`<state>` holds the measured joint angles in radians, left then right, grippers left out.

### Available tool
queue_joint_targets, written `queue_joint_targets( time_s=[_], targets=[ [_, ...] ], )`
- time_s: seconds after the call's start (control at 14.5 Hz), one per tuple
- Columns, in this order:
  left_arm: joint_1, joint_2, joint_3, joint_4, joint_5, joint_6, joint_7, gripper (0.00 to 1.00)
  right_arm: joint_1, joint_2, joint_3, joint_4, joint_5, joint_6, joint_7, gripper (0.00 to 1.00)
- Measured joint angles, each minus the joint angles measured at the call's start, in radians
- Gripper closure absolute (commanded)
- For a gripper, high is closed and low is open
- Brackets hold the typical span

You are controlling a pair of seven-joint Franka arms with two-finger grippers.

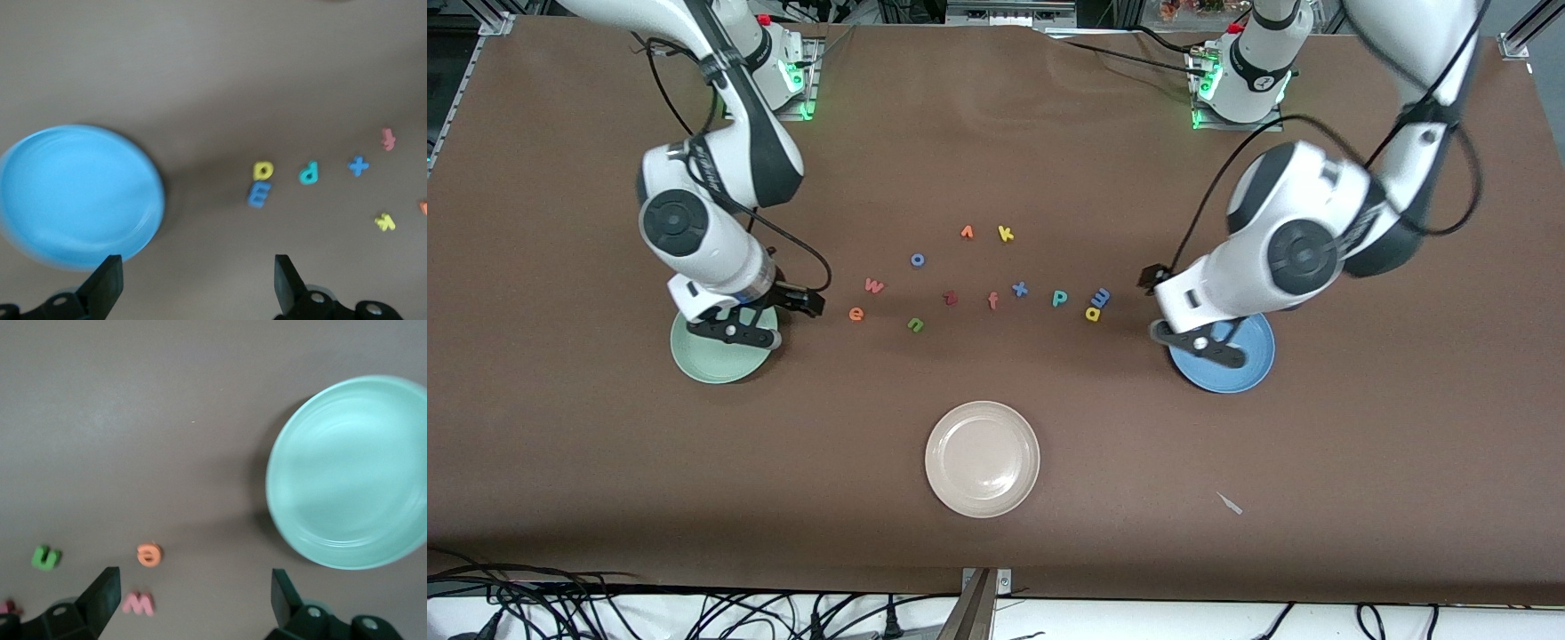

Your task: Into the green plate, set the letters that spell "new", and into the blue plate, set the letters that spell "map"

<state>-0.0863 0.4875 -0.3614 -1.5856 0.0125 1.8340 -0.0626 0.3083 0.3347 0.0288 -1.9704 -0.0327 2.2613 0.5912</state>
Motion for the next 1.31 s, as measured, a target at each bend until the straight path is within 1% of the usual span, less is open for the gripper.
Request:
queue_joint_targets(
  time_s=[0.14, 0.28, 0.48, 0.69, 0.9, 0.97, 1.04, 1.17, 1.24, 1.31],
  targets=[
    [-0.052, 0.067, -0.002, -0.009, 0.000, 0.046, -0.003, 0.02, 0.030, 0.045, 0.000, -0.024, 0.000, 0.084, 0.115, 0.00],
    [-0.082, 0.105, -0.003, -0.046, 0.000, 0.130, -0.002, 0.05, 0.063, 0.089, 0.001, -0.026, 0.000, 0.138, 0.209, 0.00],
    [-0.092, 0.116, -0.003, -0.156, 0.007, 0.257, 0.000, 0.10, 0.087, 0.133, 0.001, -0.026, 0.000, 0.200, 0.295, 0.00],
    [-0.094, 0.115, -0.004, -0.251, 0.084, 0.355, -0.003, 0.11, 0.088, 0.157, 0.001, -0.025, 0.011, 0.218, 0.356, 0.00],
    [-0.102, 0.115, -0.005, -0.323, 0.106, 0.453, -0.007, 0.18, 0.088, 0.174, 0.006, -0.025, 0.047, 0.238, 0.370, 0.01],
    [-0.103, 0.115, -0.005, -0.342, 0.106, 0.483, -0.007, 0.26, 0.088, 0.180, 0.007, -0.025, 0.069, 0.238, 0.370, 0.01],
    [-0.105, 0.115, -0.005, -0.357, 0.106, 0.508, -0.007, 0.37, 0.088, 0.185, 0.007, -0.025, 0.087, 0.238, 0.370, 0.01],
    [-0.113, 0.115, -0.005, -0.372, 0.119, 0.528, -0.007, 0.61, 0.088, 0.197, 0.008, -0.025, 0.113, 0.240, 0.370, 0.06],
    [-0.116, 0.115, -0.005, -0.373, 0.154, 0.532, -0.008, 0.74, 0.088, 0.202, 0.008, -0.025, 0.117, 0.240, 0.370, 0.09],
    [-0.118, 0.114, -0.006, -0.373, 0.189, 0.533, -0.009, 0.91, 0.088, 0.208, 0.008, -0.025, 0.118, 0.240, 0.370, 0.13]
  ],
)
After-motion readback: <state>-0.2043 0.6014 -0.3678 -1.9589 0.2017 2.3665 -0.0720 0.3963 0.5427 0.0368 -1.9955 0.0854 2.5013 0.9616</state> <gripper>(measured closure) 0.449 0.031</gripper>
